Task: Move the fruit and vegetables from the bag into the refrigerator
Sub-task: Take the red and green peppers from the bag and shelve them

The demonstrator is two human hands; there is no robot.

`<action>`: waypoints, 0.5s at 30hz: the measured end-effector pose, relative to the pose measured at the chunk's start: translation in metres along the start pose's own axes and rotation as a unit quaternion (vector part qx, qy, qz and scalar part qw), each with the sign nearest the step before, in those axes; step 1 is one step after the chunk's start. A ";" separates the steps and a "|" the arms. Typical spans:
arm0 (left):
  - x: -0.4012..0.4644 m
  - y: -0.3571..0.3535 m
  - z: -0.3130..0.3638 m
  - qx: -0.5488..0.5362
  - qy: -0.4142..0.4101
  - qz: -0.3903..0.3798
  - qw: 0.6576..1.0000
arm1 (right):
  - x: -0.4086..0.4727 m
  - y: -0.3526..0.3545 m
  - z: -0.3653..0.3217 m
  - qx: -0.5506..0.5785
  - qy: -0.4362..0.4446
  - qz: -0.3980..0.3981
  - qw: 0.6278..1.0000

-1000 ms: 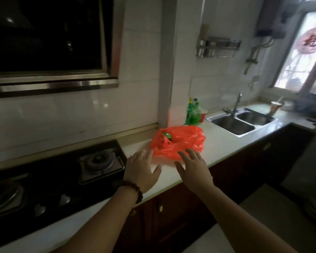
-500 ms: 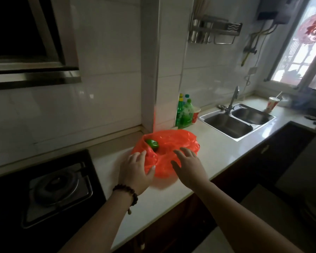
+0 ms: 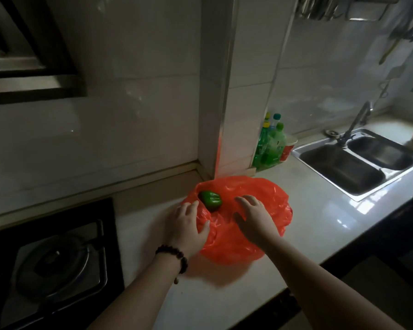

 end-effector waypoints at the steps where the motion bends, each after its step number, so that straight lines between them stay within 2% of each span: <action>1: 0.003 -0.006 -0.001 -0.005 0.007 -0.001 1.000 | 0.009 -0.006 0.003 0.001 0.004 -0.007 1.000; 10: 0.029 -0.049 0.018 -0.009 0.041 0.066 0.997 | 0.096 -0.070 0.007 0.030 0.096 -0.096 0.990; 13: 0.047 -0.078 0.021 0.010 0.054 0.050 0.997 | 0.121 -0.097 0.005 0.039 0.143 -0.145 0.978; 15: 0.054 -0.094 0.011 0.039 0.100 0.023 0.994 | 0.132 -0.112 0.002 0.043 0.175 -0.174 0.968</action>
Point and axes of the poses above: each hand's wrist, its own x-axis towards the middle knuckle, its own y-axis out of the back of the hand, z = x × y, the point moved 10 cm from there along x, towards the middle knuckle, and after that the axes turned 8 degrees about z, right-handed, at the moved point
